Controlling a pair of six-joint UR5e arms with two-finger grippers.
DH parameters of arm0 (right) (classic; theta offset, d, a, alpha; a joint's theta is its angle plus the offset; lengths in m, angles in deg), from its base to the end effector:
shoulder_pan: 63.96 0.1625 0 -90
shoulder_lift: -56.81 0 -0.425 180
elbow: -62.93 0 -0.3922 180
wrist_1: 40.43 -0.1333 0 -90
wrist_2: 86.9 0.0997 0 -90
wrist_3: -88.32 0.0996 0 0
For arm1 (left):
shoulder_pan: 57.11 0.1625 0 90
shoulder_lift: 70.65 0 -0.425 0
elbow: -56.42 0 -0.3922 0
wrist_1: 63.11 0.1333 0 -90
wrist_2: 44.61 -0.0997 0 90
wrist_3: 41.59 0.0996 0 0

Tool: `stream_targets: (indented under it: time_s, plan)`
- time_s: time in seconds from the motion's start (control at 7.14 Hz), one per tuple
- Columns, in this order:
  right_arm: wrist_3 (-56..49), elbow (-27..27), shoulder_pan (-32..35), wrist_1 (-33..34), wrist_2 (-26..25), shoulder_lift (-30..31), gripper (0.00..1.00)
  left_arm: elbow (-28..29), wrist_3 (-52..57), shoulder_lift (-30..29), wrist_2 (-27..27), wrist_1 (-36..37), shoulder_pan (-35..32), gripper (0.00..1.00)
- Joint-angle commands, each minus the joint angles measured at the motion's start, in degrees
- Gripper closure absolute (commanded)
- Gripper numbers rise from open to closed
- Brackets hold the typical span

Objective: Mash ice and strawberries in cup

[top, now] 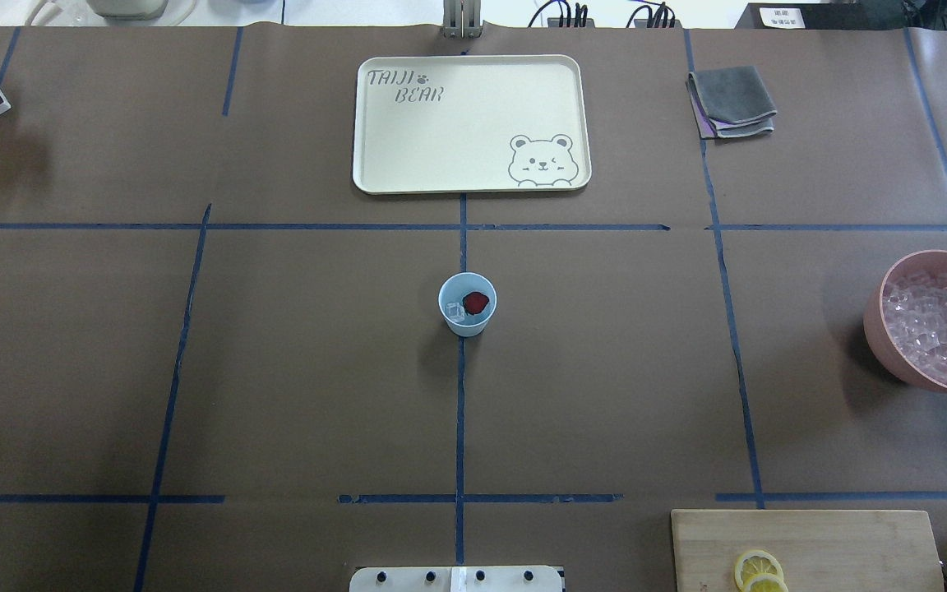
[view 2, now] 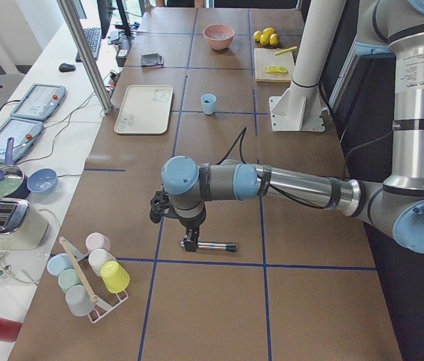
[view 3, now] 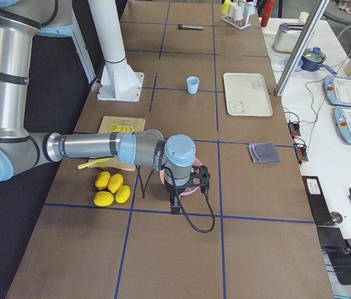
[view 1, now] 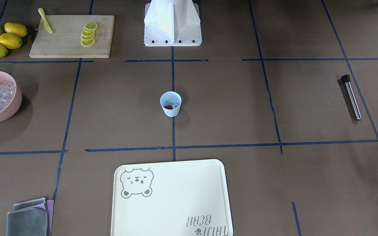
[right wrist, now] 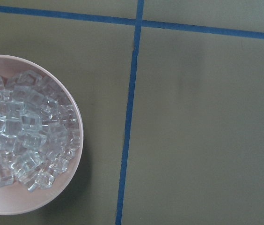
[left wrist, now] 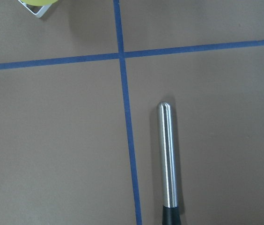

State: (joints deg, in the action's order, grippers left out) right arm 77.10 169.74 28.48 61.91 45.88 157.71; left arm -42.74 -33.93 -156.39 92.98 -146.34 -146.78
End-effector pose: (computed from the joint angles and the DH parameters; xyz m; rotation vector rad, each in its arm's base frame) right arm 0.0826 -0.3975 0.6233 -0.0175 -0.7536 -0.1040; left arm -0.0571 -0.4570 0.6232 0.0224 0.8313 0.1178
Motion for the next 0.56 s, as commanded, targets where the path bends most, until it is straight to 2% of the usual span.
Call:
stream_targets:
  time_s: [0.0, 0.42]
  plan:
    - [0.93, -0.37, 0.03, -0.21, 0.1, 0.08, 0.0, 1.51, -0.18, 0.21, -0.13, -3.43, 0.02, 0.0]
    - [1.47, -2.57, -0.06, -0.38, 0.54, -0.01, 0.0, 2.03, 0.08, 0.92, -0.13, -3.51, -0.07, 0.0]
